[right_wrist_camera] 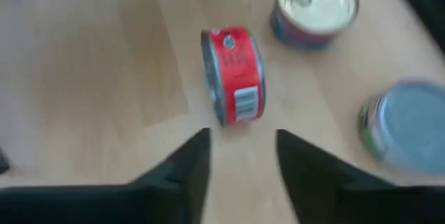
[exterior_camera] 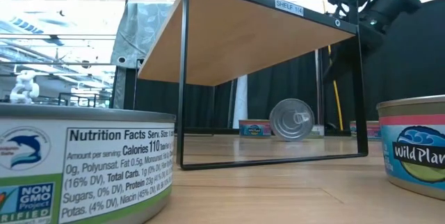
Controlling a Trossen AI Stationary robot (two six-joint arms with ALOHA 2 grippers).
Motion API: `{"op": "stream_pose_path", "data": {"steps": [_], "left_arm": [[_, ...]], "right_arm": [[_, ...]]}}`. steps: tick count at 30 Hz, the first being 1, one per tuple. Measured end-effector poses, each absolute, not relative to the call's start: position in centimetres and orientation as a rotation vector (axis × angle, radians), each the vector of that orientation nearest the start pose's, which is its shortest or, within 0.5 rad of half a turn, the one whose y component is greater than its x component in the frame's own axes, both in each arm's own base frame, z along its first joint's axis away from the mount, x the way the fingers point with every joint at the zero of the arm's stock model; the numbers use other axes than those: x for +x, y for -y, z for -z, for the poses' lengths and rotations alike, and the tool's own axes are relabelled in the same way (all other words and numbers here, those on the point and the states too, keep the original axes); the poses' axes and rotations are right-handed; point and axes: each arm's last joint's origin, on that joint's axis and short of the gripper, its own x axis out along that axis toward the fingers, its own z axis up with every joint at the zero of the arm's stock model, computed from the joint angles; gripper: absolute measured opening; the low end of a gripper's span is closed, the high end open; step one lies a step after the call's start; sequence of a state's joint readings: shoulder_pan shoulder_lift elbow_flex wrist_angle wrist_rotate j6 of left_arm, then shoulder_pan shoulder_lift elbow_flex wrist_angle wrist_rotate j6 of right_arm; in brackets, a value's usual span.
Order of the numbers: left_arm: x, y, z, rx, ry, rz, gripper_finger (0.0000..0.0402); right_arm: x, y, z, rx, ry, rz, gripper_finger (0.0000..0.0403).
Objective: Stack canned seafood by type on shelf
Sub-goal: Stack the red tuna can on top of the red tuna can on the shelf
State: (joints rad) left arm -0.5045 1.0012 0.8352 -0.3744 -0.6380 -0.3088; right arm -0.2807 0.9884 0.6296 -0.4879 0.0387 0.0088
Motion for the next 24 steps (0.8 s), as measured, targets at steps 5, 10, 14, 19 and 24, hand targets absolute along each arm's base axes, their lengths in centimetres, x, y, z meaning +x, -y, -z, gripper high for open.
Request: {"op": "stream_pose_path", "data": {"steps": [5,10,14,19,24], "left_arm": [[19.0,8.5,-29.8,-0.012,-0.428,-0.198,0.0244],[19.0,8.5,-29.8,-0.035,-0.426,-0.204,0.0244],[19.0,8.5,-29.8,-0.034,-0.426,-0.204,0.0244],[19.0,8.5,-29.8,-0.034,-0.426,-0.204,0.0244],[19.0,8.5,-29.8,-0.034,-0.426,-0.204,0.0244]], "right_arm": [[19.9,6.3,-21.8,-0.022,-0.792,0.248,0.0285],[21.3,6.9,-21.0,-0.036,-0.759,0.211,0.0325],[22.3,7.1,-20.1,-0.020,-0.757,0.164,0.0327],[23.3,7.4,-18.7,-0.023,-0.793,0.151,0.0327],[23.8,7.8,-17.7,-0.025,-0.806,0.154,0.0327]]}}
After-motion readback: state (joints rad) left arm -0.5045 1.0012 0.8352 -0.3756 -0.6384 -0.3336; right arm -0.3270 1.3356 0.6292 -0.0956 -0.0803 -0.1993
